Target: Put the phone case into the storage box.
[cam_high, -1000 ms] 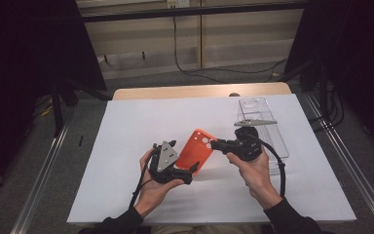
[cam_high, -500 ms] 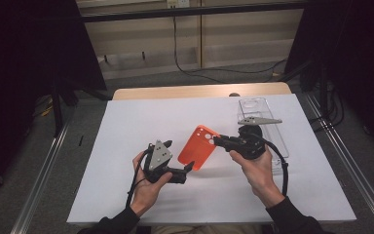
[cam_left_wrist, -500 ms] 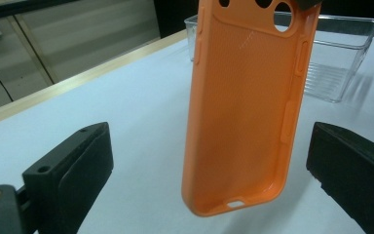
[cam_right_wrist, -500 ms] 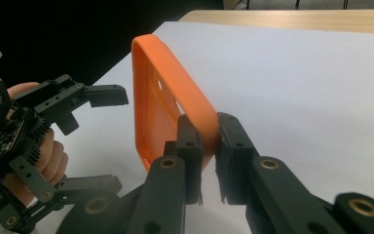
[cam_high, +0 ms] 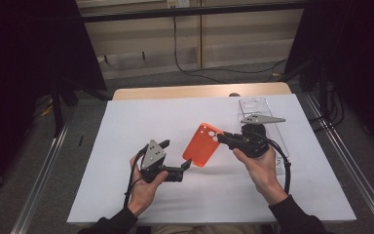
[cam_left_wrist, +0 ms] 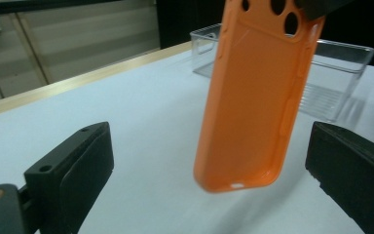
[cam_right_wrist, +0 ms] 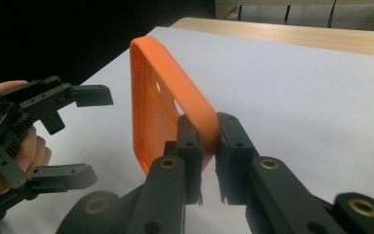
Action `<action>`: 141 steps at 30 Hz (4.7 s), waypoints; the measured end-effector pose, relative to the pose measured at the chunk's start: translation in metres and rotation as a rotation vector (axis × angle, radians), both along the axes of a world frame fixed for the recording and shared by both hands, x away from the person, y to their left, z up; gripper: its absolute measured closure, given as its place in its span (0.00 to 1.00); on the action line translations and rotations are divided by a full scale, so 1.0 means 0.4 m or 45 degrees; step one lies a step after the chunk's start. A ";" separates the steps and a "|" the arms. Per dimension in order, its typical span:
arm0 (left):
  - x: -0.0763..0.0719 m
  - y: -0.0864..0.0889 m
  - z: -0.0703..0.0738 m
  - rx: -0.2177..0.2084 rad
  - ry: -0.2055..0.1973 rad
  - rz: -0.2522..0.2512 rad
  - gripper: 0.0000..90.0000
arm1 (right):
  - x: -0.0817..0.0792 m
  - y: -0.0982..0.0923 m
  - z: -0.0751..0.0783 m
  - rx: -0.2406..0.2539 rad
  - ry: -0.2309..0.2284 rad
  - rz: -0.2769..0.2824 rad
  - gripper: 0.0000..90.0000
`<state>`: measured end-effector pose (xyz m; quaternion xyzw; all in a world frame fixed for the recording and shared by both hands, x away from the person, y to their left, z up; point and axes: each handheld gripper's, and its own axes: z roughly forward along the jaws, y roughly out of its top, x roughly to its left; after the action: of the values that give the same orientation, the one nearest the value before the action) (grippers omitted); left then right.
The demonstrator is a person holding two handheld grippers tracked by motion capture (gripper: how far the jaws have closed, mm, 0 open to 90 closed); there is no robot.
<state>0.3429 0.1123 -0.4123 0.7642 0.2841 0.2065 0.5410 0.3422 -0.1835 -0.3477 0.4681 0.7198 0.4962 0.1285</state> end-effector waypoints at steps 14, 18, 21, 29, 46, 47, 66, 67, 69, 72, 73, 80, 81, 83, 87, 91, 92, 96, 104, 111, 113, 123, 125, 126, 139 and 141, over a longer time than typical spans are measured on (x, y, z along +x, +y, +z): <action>0.004 0.032 -0.011 -0.093 0.001 0.036 0.03 | 0.004 -0.030 0.007 -0.003 -0.033 -0.035 0.90; 0.000 0.041 -0.015 -0.135 -0.026 0.032 0.04 | 0.004 -0.044 0.013 -0.006 -0.041 -0.054 0.90; 0.001 0.050 -0.019 -0.160 -0.040 0.020 0.04 | 0.003 -0.050 0.015 -0.020 -0.049 -0.064 0.90; -0.004 0.082 -0.019 -0.199 -0.086 0.029 0.05 | 0.003 -0.068 0.019 -0.026 -0.055 -0.088 0.90; -0.010 0.168 -0.032 -0.224 -0.103 0.098 0.03 | 0.010 -0.102 0.046 -0.046 -0.109 -0.142 0.90; -0.011 0.173 -0.034 -0.210 -0.109 0.098 0.03 | 0.011 -0.105 0.046 -0.045 -0.106 -0.144 0.90; -0.057 0.277 -0.054 -0.166 -0.101 0.245 0.04 | 0.030 -0.136 0.068 -0.085 -0.142 -0.181 0.91; -0.061 0.283 -0.057 -0.146 -0.097 0.256 0.04 | 0.032 -0.138 0.069 -0.088 -0.144 -0.183 0.91; -0.066 0.287 -0.059 -0.150 -0.092 0.286 0.04 | 0.036 -0.143 0.073 -0.093 -0.148 -0.192 0.91; -0.066 0.287 -0.058 -0.161 -0.090 0.276 0.04 | 0.043 -0.150 0.077 -0.097 -0.153 -0.204 0.91; -0.066 0.286 -0.058 -0.161 -0.092 0.276 0.04 | 0.045 -0.153 0.079 -0.101 -0.154 -0.207 0.91; -0.070 0.279 -0.055 -0.175 -0.103 0.289 0.04 | 0.054 -0.170 0.096 -0.109 -0.169 -0.226 0.91; -0.069 0.279 -0.055 -0.166 -0.103 0.285 0.04 | 0.056 -0.173 0.099 -0.108 -0.171 -0.228 0.91; -0.070 0.277 -0.056 -0.160 -0.100 0.280 0.04 | 0.057 -0.178 0.104 -0.111 -0.175 -0.235 0.91; -0.071 0.276 -0.054 -0.166 -0.114 0.295 0.04 | 0.062 -0.190 0.113 -0.114 -0.179 -0.253 0.91; -0.069 0.279 -0.055 -0.169 -0.119 0.309 0.04 | 0.066 -0.198 0.122 -0.124 -0.193 -0.262 0.91; -0.069 0.278 -0.055 -0.161 -0.121 0.308 0.04 | 0.069 -0.203 0.124 -0.125 -0.197 -0.263 0.91; -0.070 0.276 -0.055 -0.151 -0.126 0.306 0.04 | 0.077 -0.218 0.131 -0.128 -0.192 -0.279 0.91; -0.068 0.277 -0.056 -0.149 -0.118 0.306 0.04 | 0.088 -0.246 0.146 -0.138 -0.197 -0.317 0.91; -0.070 0.275 -0.054 -0.161 -0.117 0.306 0.04 | 0.093 -0.263 0.159 -0.158 -0.209 -0.341 0.91; -0.070 0.275 -0.054 -0.162 -0.115 0.306 0.04 | 0.096 -0.268 0.161 -0.161 -0.214 -0.343 0.91; -0.068 0.276 -0.054 -0.158 -0.116 0.294 0.04 | 0.112 -0.298 0.167 -0.189 -0.232 -0.379 0.91; -0.068 0.276 -0.054 -0.156 -0.118 0.295 0.04 | 0.115 -0.304 0.166 -0.199 -0.233 -0.387 0.91; -0.068 0.276 -0.053 -0.157 -0.116 0.293 0.04 | 0.118 -0.306 0.165 -0.201 -0.235 -0.390 0.91; -0.068 0.275 -0.052 -0.152 -0.118 0.280 0.04 | 0.156 -0.337 0.147 -0.255 -0.236 -0.414 0.91; -0.068 0.276 -0.052 -0.150 -0.117 0.278 0.04 | 0.162 -0.339 0.145 -0.267 -0.235 -0.416 0.91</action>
<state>0.3157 0.2225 -0.4331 0.6854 0.3521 0.2822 0.5715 0.4069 -0.3192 -0.2896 0.5152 0.6674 0.4318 0.3204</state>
